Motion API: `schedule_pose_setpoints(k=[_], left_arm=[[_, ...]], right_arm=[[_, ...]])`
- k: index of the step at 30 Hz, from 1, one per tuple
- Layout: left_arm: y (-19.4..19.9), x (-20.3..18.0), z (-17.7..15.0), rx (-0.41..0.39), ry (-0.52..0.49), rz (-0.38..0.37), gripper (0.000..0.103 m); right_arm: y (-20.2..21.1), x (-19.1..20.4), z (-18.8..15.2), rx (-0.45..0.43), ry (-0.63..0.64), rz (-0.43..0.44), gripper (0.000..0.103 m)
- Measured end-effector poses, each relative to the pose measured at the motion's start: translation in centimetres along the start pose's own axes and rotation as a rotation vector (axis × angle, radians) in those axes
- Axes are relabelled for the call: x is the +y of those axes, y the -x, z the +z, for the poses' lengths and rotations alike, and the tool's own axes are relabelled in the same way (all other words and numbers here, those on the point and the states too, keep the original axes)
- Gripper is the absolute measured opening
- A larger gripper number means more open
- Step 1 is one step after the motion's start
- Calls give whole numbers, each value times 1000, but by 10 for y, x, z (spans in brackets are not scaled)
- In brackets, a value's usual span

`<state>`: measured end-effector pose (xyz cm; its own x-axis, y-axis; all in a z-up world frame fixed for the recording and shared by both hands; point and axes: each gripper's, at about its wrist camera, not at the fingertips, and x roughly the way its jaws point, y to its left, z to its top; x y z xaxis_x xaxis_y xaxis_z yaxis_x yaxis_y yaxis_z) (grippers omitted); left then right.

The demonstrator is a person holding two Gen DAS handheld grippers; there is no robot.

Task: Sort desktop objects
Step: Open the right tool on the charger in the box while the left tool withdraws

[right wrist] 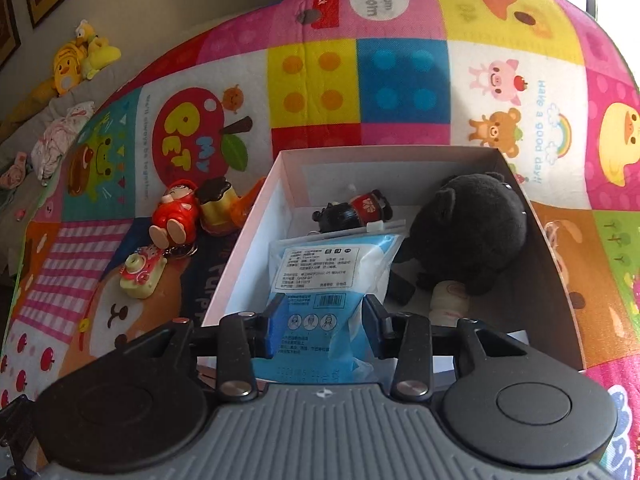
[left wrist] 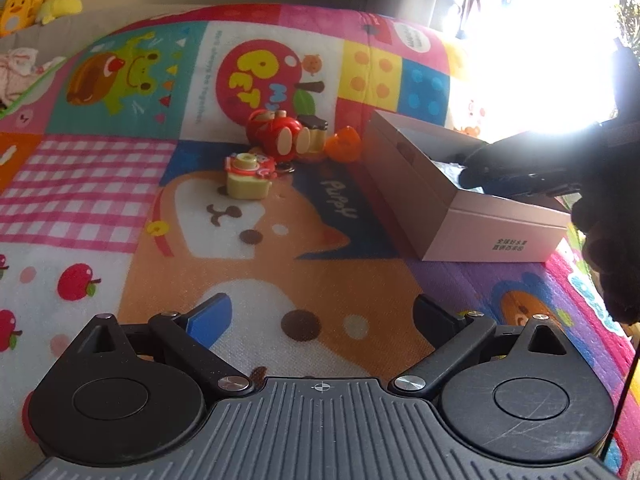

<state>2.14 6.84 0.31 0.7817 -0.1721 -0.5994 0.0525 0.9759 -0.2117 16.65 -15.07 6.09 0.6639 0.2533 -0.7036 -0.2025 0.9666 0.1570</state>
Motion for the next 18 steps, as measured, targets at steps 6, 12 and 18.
schedule_pose_setpoints(k=[6, 12, 18], left_arm=[[-1, 1, -1, -4, 4, 4, 101], [-2, -1, -2, -1, -3, 4, 102], [-2, 0, 0, 0, 2, 8, 102]], right_arm=[[45, -63, 10, -111, -126, -90, 40], [61, -91, 5, -119, -160, -126, 42], [45, -60, -4, -84, -88, -91, 42]])
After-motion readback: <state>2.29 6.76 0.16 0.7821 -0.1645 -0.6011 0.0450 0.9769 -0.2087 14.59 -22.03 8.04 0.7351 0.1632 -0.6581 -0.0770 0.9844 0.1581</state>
